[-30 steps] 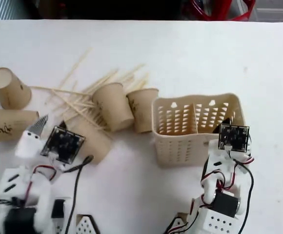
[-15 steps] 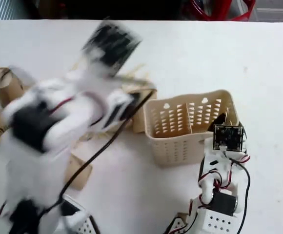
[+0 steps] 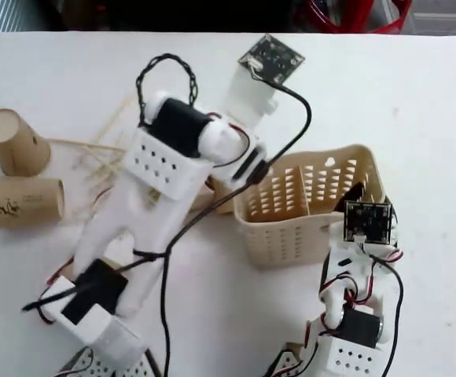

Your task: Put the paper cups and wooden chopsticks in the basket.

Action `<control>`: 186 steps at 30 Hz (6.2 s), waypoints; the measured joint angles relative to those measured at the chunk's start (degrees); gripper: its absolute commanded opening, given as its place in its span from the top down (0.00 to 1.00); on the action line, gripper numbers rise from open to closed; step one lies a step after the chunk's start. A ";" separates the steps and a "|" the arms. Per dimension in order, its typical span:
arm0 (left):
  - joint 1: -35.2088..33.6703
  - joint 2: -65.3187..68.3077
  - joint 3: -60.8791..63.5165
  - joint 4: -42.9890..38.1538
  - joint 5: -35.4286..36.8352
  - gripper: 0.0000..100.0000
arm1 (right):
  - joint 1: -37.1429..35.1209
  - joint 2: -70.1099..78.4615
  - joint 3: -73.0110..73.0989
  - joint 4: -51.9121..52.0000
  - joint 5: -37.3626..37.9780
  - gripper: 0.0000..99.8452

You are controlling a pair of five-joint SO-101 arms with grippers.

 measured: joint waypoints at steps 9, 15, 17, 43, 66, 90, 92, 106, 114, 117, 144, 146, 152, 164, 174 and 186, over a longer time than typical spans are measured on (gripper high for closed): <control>-1.32 0.53 9.67 -3.69 -2.20 0.80 | 0.00 0.00 0.00 0.00 0.00 0.94; -1.05 0.53 20.57 -15.30 -2.81 0.92 | -0.26 0.00 0.00 0.00 0.00 0.94; -0.70 0.18 22.95 -18.73 -2.81 0.96 | -0.97 0.00 0.00 -0.26 0.00 0.94; -1.32 0.70 25.58 -29.36 9.41 0.98 | -3.34 0.26 -5.71 17.14 3.34 0.87; -3.25 0.88 25.67 -32.18 15.82 0.98 | -0.79 0.53 -14.59 23.47 1.05 0.87; -2.55 0.53 25.67 -33.67 17.32 0.98 | 2.20 0.70 -30.77 40.26 2.02 0.87; -2.81 0.62 25.58 -33.67 17.23 0.98 | 2.11 0.88 -31.91 40.44 2.02 0.87; -3.16 -0.44 25.58 -33.67 17.23 0.98 | -3.08 0.88 -36.84 46.07 3.16 0.88; -8.79 0.79 25.14 -34.81 17.23 0.98 | -7.56 -0.70 -33.23 45.63 14.07 0.88; -13.45 0.79 24.70 -35.16 17.49 0.98 | -7.47 -1.05 -31.38 45.89 16.53 0.88; -5.27 1.05 6.07 -15.03 8.44 0.98 | 0.26 27.60 -50.64 37.01 9.23 0.88; -4.75 1.05 4.92 -13.80 8.79 0.98 | 0.26 32.70 -54.15 37.01 9.14 0.88; -2.55 2.81 4.84 -11.78 14.07 0.98 | 0.00 42.64 -61.01 36.66 8.97 0.87; -1.41 8.79 6.95 -13.19 15.56 0.98 | -10.55 67.69 -86.59 49.05 8.53 0.87; -4.13 11.08 7.03 -15.12 15.65 0.98 | -19.52 90.02 -103.56 59.43 -8.44 0.87; -5.54 11.16 7.03 -15.12 13.89 0.98 | -23.82 98.73 -103.65 55.65 -14.51 0.87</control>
